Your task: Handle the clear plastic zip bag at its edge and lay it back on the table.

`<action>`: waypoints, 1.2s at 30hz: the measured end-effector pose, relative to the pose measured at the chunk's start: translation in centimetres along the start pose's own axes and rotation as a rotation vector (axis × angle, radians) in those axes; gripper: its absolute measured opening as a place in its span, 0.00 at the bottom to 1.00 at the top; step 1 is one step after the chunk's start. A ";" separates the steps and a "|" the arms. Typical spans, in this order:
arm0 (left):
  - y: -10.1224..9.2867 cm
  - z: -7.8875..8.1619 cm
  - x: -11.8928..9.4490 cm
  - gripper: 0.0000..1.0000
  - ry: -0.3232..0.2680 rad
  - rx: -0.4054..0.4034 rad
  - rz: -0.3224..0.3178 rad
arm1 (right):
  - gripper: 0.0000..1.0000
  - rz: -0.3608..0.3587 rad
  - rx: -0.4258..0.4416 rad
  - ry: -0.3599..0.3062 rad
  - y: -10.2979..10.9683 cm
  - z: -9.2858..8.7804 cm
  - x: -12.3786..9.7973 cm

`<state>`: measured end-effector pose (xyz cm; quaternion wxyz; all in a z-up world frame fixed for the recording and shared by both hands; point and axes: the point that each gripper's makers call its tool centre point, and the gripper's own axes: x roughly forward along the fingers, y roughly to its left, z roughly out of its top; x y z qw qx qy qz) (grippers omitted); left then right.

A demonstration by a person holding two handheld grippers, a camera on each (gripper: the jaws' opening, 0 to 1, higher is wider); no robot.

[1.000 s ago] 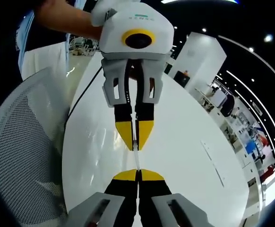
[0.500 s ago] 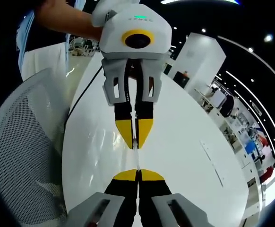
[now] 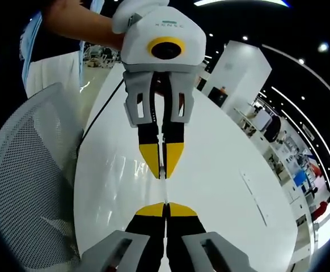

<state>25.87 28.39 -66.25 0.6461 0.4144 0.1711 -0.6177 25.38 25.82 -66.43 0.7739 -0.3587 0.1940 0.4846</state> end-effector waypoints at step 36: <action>0.3 -1.1 -0.8 0.00 0.021 -0.007 0.011 | 0.00 -0.011 0.008 0.004 -0.3 -0.6 -0.6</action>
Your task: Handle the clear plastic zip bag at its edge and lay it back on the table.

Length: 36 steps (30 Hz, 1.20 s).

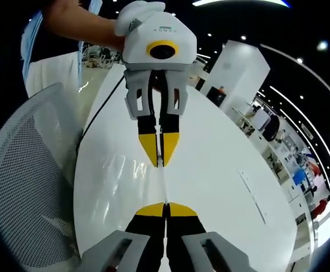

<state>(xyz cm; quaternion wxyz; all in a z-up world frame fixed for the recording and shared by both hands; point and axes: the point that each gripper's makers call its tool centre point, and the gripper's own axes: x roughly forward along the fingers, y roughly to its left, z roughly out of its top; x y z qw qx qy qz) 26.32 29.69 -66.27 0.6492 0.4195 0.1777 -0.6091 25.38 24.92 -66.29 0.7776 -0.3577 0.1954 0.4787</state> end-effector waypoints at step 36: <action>-0.3 -0.3 -0.6 0.00 0.000 -0.013 -0.001 | 0.00 -0.008 0.009 0.000 0.0 -0.5 -0.4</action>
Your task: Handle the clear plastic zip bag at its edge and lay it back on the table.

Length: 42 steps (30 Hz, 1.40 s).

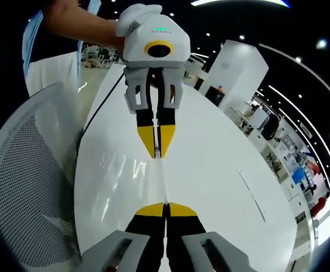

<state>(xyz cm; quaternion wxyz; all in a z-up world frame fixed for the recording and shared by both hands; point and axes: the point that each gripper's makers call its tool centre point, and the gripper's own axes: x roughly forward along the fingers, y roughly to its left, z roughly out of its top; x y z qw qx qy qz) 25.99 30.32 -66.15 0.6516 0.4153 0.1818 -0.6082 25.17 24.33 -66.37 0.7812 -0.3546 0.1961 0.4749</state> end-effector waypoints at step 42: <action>0.3 -1.1 -0.9 0.00 0.004 -0.018 0.019 | 0.00 -0.008 0.000 -0.006 -0.4 0.1 -0.2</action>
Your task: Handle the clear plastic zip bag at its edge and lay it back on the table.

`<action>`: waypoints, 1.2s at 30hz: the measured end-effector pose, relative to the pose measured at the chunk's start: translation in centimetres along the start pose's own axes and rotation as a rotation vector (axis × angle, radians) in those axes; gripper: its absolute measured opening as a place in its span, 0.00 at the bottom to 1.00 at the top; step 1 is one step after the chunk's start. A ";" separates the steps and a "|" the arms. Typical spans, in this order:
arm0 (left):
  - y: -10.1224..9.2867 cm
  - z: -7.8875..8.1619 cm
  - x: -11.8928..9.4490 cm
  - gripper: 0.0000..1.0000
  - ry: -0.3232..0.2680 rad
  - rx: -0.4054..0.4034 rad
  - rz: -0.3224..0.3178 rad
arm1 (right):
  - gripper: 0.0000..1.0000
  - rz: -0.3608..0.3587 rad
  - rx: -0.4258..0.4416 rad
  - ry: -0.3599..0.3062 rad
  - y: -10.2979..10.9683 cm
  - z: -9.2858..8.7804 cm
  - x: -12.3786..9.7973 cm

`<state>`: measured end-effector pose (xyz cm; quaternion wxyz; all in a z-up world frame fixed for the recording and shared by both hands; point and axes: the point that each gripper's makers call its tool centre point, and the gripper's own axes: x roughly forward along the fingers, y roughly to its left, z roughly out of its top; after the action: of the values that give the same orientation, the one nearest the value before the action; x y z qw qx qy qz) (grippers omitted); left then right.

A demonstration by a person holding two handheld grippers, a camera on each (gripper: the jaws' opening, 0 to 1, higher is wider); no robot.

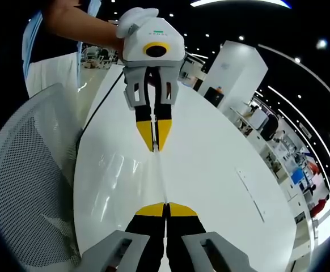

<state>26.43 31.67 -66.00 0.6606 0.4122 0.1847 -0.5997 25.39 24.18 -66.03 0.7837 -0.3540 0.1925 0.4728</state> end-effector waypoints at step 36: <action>0.2 -1.0 -1.2 0.00 0.008 -0.009 0.014 | 0.00 -0.008 0.002 0.000 -0.2 -0.2 -0.5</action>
<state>26.55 33.19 -65.62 0.6659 0.4129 0.1874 -0.5924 25.29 23.71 -65.78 0.7859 -0.3542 0.1915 0.4694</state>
